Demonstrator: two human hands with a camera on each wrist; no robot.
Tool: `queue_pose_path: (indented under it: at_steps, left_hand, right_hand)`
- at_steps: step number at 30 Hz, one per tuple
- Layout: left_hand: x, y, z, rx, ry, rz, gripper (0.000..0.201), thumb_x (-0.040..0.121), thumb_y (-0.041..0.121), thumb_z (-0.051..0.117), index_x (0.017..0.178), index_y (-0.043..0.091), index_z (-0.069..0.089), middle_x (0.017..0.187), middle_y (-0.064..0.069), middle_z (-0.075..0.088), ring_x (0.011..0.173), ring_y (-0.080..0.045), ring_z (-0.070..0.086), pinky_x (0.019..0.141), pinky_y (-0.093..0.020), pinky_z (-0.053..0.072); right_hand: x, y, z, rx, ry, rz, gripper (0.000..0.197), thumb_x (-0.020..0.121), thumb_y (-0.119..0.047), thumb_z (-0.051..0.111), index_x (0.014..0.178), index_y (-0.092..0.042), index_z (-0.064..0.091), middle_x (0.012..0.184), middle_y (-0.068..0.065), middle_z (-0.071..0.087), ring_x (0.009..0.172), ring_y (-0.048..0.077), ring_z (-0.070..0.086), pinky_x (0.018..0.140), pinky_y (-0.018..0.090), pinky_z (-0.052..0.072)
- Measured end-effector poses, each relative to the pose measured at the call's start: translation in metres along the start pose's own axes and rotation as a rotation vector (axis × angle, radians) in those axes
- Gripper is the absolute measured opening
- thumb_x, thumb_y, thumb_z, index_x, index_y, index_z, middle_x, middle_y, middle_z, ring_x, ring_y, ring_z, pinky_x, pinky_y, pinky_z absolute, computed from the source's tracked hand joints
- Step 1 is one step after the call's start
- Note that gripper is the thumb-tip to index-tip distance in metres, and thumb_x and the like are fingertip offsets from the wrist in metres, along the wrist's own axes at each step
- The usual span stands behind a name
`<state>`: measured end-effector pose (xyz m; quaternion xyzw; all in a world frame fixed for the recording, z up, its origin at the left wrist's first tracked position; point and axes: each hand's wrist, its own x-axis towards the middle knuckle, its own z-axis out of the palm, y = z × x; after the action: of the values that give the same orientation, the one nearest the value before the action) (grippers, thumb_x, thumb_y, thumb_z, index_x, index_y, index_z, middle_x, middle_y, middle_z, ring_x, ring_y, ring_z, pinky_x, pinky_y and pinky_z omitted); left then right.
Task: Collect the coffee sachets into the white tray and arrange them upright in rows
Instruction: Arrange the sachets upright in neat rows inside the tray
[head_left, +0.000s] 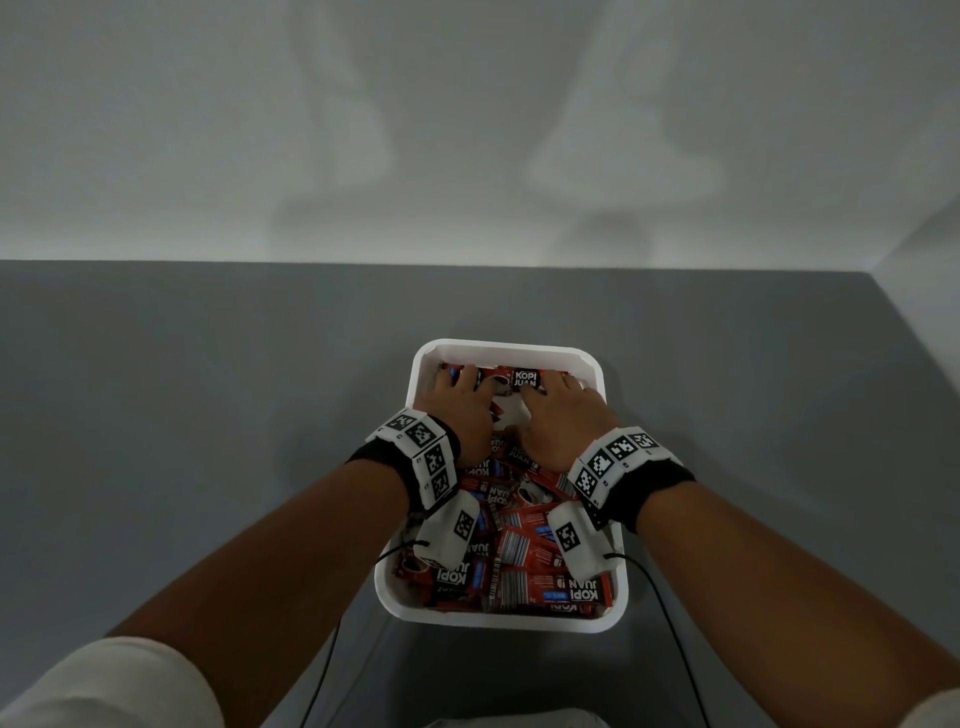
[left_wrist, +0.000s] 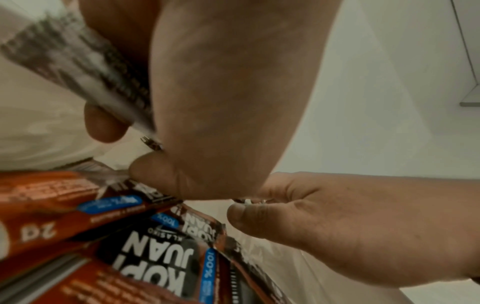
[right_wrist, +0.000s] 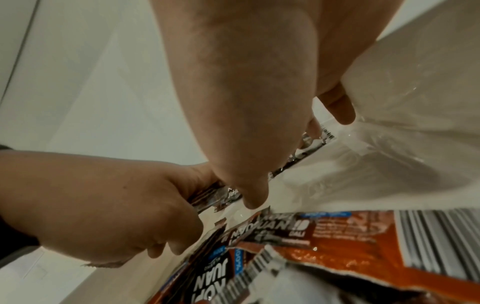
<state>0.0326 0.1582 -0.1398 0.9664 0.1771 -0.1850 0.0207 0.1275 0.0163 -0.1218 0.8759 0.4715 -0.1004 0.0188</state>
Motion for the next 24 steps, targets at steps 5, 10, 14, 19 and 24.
queue_pose_path:
  at_steps: [5, 10, 14, 19, 24]
  left_hand:
    - [-0.008, 0.001, -0.003, -0.033, -0.013, 0.003, 0.085, 0.088, 0.052, 0.055, 0.159, 0.029, 0.015, 0.16, -0.008, 0.021, 0.147, -0.041, 0.023, 0.124, -0.057, 0.008]
    - [-0.006, 0.002, 0.0, 0.015, -0.025, 0.011, 0.093, 0.085, 0.057, 0.05, 0.161, 0.023, 0.01, 0.162, -0.013, 0.017, 0.149, -0.04, 0.018, 0.124, -0.056, 0.009]
    - [-0.005, 0.003, -0.001, 0.024, -0.047, -0.001, 0.103, 0.07, 0.065, 0.033, 0.161, 0.023, 0.009, 0.162, -0.011, 0.021, 0.149, -0.038, 0.02, 0.123, -0.057, 0.011]
    - [-0.004, 0.003, -0.002, -0.047, -0.024, -0.007, 0.094, 0.085, 0.061, 0.054, 0.16, 0.028, 0.01, 0.16, -0.012, 0.021, 0.148, -0.039, 0.021, 0.124, -0.055, 0.012]
    - [-0.021, 0.006, -0.018, -0.018, 0.008, 0.056, 0.088, 0.094, 0.054, 0.052, 0.161, 0.018, 0.009, 0.165, -0.012, 0.016, 0.153, -0.034, 0.009, 0.125, -0.052, 0.007]
  right_hand:
    - [0.002, -0.002, 0.001, -0.029, -0.019, 0.021, 0.055, 0.091, -0.055, 0.05, 0.134, -0.021, 0.055, 0.137, 0.007, 0.05, 0.127, 0.03, 0.049, 0.104, 0.046, 0.045]
    - [0.001, 0.0, 0.0, -0.033, -0.037, 0.029, 0.061, 0.092, -0.062, 0.048, 0.136, -0.02, 0.054, 0.139, 0.009, 0.05, 0.129, 0.031, 0.048, 0.107, 0.047, 0.043]
    - [0.0, 0.001, -0.002, -0.022, -0.05, 0.024, 0.059, 0.093, -0.06, 0.048, 0.135, -0.018, 0.055, 0.14, 0.01, 0.048, 0.129, 0.03, 0.047, 0.107, 0.047, 0.042]
    - [-0.001, 0.002, -0.004, 0.024, -0.034, 0.023, 0.059, 0.093, -0.061, 0.049, 0.133, -0.018, 0.057, 0.139, 0.01, 0.048, 0.128, 0.029, 0.047, 0.106, 0.045, 0.043]
    - [-0.004, 0.001, -0.011, 0.092, -0.036, 0.036, 0.053, 0.092, -0.056, 0.053, 0.127, -0.016, 0.06, 0.133, 0.008, 0.049, 0.125, 0.029, 0.048, 0.101, 0.042, 0.046]
